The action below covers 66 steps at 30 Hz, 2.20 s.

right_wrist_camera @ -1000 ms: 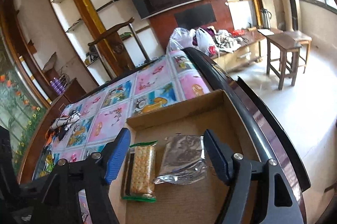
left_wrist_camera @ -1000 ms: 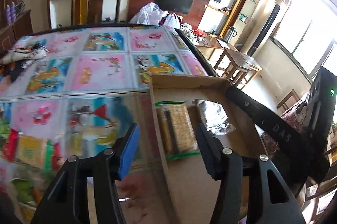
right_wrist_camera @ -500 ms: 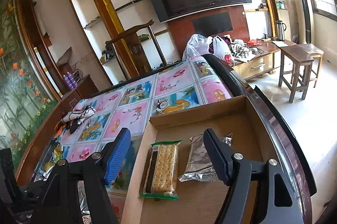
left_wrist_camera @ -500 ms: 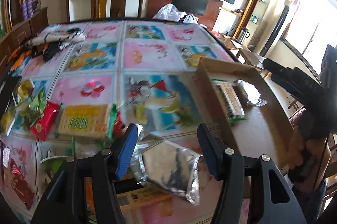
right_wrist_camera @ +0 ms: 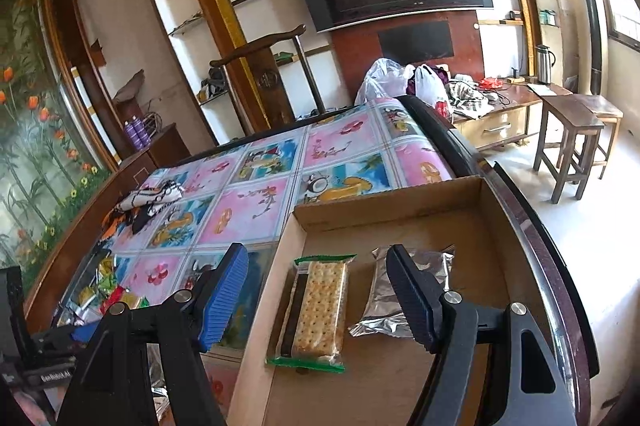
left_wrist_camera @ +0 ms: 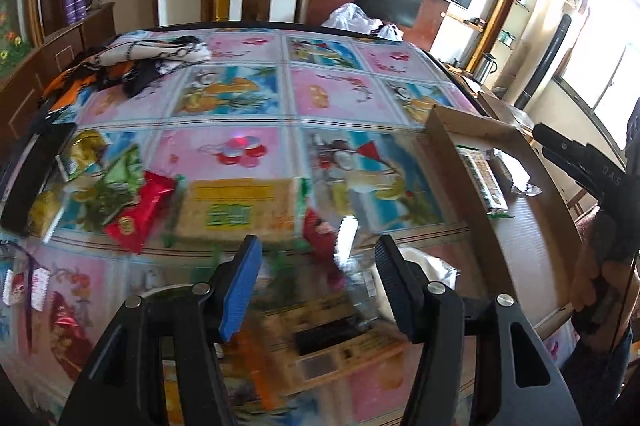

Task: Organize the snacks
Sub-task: 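Grasp the barcode biscuit pack with the left tool while the right tool grasps another foil bag, then lift the biscuit pack with the left tool while the right tool holds the foil bag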

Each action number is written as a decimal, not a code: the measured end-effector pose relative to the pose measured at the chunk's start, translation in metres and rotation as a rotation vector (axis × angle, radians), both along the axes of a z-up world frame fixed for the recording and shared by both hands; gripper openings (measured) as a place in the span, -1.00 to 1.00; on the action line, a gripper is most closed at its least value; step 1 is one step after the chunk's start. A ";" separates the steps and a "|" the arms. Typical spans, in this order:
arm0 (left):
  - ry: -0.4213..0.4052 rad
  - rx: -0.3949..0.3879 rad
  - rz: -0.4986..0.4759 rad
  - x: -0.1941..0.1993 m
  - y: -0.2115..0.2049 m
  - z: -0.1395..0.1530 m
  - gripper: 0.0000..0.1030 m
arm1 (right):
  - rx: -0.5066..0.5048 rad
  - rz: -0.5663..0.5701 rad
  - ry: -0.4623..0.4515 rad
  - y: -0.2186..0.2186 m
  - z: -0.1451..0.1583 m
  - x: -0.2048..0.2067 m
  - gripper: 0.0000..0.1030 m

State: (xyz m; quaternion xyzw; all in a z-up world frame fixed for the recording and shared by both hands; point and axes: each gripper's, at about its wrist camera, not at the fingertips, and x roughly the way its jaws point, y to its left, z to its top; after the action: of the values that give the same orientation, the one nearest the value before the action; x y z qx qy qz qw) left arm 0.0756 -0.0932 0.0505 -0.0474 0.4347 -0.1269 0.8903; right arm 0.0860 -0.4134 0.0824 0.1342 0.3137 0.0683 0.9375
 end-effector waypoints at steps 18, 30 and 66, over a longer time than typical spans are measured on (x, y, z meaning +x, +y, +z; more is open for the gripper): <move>0.086 -0.094 0.125 0.015 0.057 -0.009 0.14 | 0.040 0.309 0.012 0.060 -0.001 -0.010 0.61; 0.033 -0.105 0.091 0.008 0.057 0.004 0.15 | -0.270 0.589 0.180 0.192 -0.043 -0.027 0.73; 0.058 0.139 -0.367 -0.013 -0.032 -0.034 0.64 | 0.054 0.204 0.174 0.083 -0.020 -0.002 0.22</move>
State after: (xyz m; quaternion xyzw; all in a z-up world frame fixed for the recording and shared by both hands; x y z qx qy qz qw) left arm 0.0629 -0.1257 0.0165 0.0907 0.4691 -0.2552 0.8406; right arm 0.0840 -0.3306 0.0627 0.1321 0.4038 0.1598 0.8910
